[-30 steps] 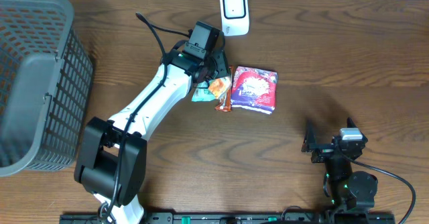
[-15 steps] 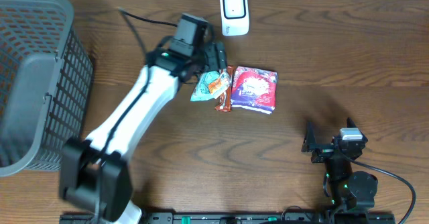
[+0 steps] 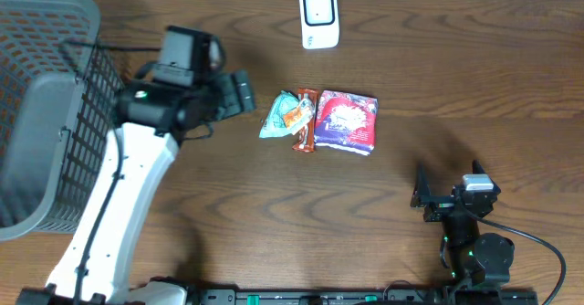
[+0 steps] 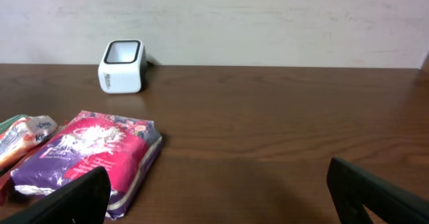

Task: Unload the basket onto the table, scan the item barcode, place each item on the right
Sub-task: 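Retract the left gripper to a hover beside the basket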

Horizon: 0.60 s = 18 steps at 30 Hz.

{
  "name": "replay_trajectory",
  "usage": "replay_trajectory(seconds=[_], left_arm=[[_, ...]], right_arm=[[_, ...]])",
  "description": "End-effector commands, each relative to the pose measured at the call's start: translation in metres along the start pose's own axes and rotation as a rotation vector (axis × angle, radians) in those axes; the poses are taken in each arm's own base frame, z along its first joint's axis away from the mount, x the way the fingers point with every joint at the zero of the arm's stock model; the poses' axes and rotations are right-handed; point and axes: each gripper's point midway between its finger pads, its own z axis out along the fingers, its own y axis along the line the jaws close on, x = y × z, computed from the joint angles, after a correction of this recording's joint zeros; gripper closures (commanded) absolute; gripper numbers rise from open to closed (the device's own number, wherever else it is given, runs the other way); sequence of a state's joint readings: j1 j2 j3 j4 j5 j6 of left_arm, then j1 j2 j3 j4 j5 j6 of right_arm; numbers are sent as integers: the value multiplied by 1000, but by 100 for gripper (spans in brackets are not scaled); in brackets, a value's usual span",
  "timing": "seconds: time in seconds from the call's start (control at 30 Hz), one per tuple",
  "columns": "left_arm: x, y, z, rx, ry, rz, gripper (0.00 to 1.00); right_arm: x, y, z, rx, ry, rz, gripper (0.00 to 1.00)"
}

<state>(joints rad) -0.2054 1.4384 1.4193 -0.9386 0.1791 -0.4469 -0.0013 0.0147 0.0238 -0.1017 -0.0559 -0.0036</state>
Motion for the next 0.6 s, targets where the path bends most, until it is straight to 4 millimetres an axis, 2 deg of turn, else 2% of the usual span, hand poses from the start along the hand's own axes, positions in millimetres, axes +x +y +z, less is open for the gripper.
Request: replay_trajectory(seconds=[0.0,0.2,0.33,0.57], left_arm=[[-1,22,-18,-39,-10,-45,8],[19,55,-22,-140,72,-107,7],[24,76,-23,-250,77,-107,7],[26,78,-23,-259,82,-108,7]], right_arm=[[0,0,0,0,-5,18,1],[0,0,0,0,-5,18,1],[0,0,0,0,-5,18,1],[0,0,0,0,-5,18,1]])
